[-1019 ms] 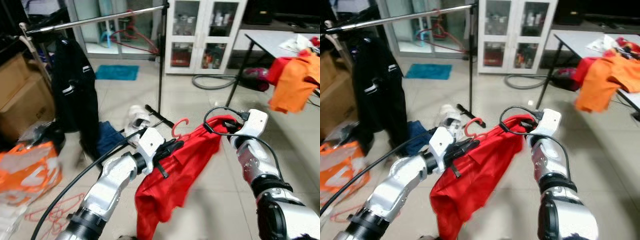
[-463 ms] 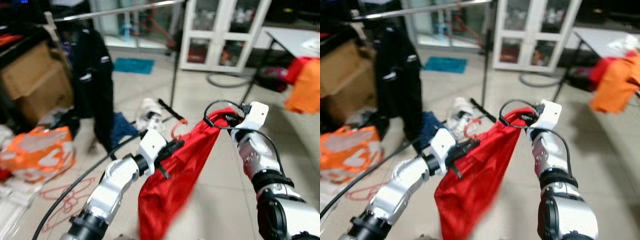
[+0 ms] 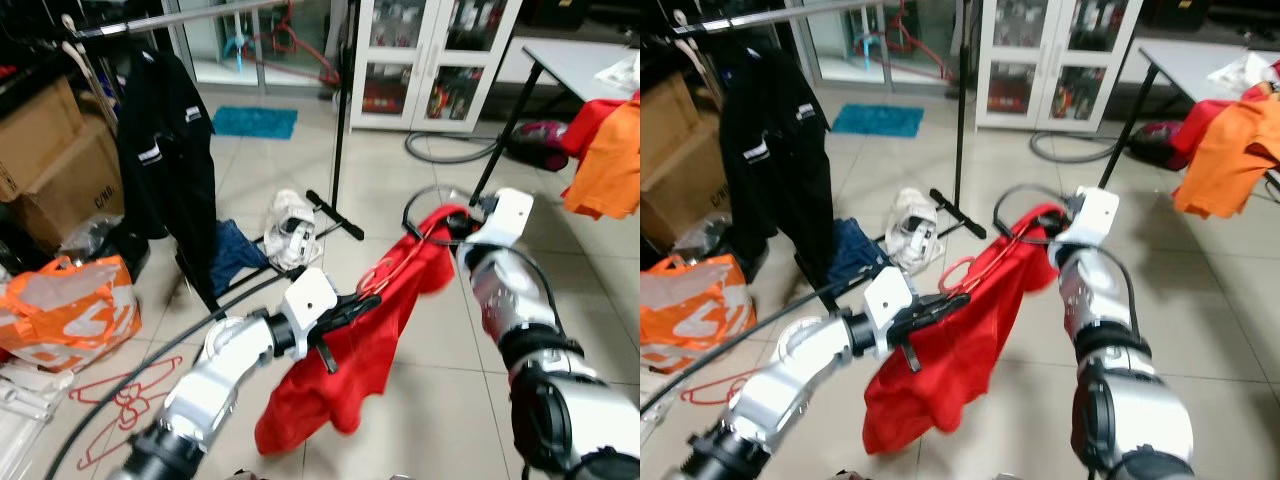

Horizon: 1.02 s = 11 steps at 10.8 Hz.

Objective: Hang hanger

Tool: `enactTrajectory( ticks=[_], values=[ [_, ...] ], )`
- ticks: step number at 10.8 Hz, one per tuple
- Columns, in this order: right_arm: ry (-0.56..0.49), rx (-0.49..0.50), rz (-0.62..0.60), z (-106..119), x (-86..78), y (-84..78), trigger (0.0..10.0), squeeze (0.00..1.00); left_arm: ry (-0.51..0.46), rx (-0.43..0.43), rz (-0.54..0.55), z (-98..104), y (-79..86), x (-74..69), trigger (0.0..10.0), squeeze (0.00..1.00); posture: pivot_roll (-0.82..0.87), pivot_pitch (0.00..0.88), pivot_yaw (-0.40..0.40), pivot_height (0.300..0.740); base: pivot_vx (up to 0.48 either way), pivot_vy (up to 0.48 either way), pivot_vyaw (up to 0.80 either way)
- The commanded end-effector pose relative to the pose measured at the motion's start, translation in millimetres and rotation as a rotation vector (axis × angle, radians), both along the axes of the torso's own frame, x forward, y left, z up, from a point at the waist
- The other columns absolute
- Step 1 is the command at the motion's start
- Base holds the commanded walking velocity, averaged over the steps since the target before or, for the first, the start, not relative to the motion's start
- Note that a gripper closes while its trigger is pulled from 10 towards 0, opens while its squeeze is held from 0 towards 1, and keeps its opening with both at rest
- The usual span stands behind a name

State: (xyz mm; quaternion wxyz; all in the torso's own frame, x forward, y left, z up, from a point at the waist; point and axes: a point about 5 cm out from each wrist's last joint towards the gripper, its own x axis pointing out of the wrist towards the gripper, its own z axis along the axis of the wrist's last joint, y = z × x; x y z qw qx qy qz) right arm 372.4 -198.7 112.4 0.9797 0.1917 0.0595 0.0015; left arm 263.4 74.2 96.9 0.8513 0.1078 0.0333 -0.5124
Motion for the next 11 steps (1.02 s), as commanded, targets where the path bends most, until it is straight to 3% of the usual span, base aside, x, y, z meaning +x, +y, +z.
enactTrajectory(
  ticks=[1,3,5,8,10,11],
  values=[
    [-0.153,0.025,-0.167,45,9.7,-38.8,10.0,0.00,0.119,0.096,-0.058,-27,15.6,-16.1,10.0,0.00,-0.04,0.000,0.014,0.740,0.000,0.000,0.00],
    [-0.190,0.099,-0.213,60,12.6,-50.9,10.0,0.00,0.161,0.122,-0.126,-28,22.0,-25.3,10.0,0.00,-0.04,0.000,0.013,0.740,0.000,0.000,0.00],
    [-0.263,0.187,-0.240,84,16.9,-63.6,10.0,0.00,0.223,0.201,-0.150,-43,32.1,-32.2,10.0,0.00,-0.03,0.000,0.011,0.740,0.000,0.000,0.00],
    [-0.382,0.272,-0.232,124,23.1,-70.0,10.0,0.00,0.278,0.251,-0.193,-55,37.2,-38.5,10.0,0.00,-0.03,0.000,0.017,0.740,0.000,0.000,0.00],
    [-0.374,0.268,-0.193,136,31.2,-59.3,10.0,0.00,0.198,0.310,-0.303,-50,31.4,-36.2,10.0,0.00,-0.04,0.000,0.018,0.740,0.000,0.000,0.00],
    [-0.290,0.291,-0.163,122,35.9,-43.8,10.0,0.00,0.124,0.255,-0.342,-28,19.4,-25.8,10.0,0.00,-0.04,0.000,0.022,0.740,0.000,0.000,0.00]
  ],
)
